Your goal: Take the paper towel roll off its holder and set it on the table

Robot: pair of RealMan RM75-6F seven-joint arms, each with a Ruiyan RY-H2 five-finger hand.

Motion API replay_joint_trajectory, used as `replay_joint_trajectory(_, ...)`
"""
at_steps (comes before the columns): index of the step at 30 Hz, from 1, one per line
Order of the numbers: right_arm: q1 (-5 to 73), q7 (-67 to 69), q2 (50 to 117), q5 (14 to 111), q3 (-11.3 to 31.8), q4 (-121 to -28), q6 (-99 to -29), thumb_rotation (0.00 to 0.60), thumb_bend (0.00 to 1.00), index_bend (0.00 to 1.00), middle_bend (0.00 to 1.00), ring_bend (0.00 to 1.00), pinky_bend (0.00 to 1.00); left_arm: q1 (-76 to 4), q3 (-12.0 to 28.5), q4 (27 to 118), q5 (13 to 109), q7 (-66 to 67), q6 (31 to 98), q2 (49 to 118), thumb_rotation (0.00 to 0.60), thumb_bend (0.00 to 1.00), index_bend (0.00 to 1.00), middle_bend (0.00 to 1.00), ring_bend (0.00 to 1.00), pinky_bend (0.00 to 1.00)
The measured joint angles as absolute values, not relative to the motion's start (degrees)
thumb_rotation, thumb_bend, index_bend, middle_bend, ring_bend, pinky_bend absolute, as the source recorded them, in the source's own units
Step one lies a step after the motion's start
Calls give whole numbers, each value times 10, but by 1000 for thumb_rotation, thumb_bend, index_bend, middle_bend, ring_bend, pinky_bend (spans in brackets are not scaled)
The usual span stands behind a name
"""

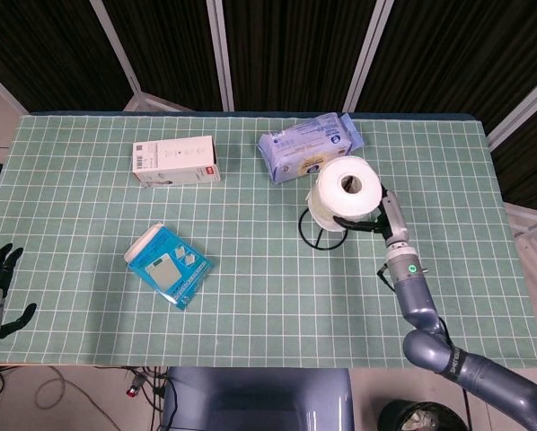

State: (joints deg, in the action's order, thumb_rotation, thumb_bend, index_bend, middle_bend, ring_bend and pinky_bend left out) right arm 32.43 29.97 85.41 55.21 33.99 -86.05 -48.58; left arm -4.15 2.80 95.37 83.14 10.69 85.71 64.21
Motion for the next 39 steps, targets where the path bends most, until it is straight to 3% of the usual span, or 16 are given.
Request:
replay_joint_trajectory(14, 276, 253, 611, 475, 428, -1099, -501, 600, 0, 290, 298, 304, 222, -38, 29, 958, 830, 108, 864, 640, 600, 241, 69, 0, 0, 0)
replay_joint_trajectory(20, 264, 231, 547, 422, 443, -1113, -524, 600, 0, 290, 298, 304, 224, -37, 29, 958, 830, 106, 863, 639, 600, 241, 72, 0, 0, 0)
replay_joint_trajectory(28, 229, 232, 528, 446, 403, -1066, -536, 600, 0, 290, 298, 304, 224, -36, 31, 959, 825, 104, 865, 637, 600, 241, 80, 0, 0, 0)
replay_joint_trajectory(39, 122, 306, 515, 585, 293, -1051, -563, 600, 0, 290, 298, 304, 224, -38, 28, 961, 829, 114, 861, 641, 600, 241, 80, 0, 0, 0)
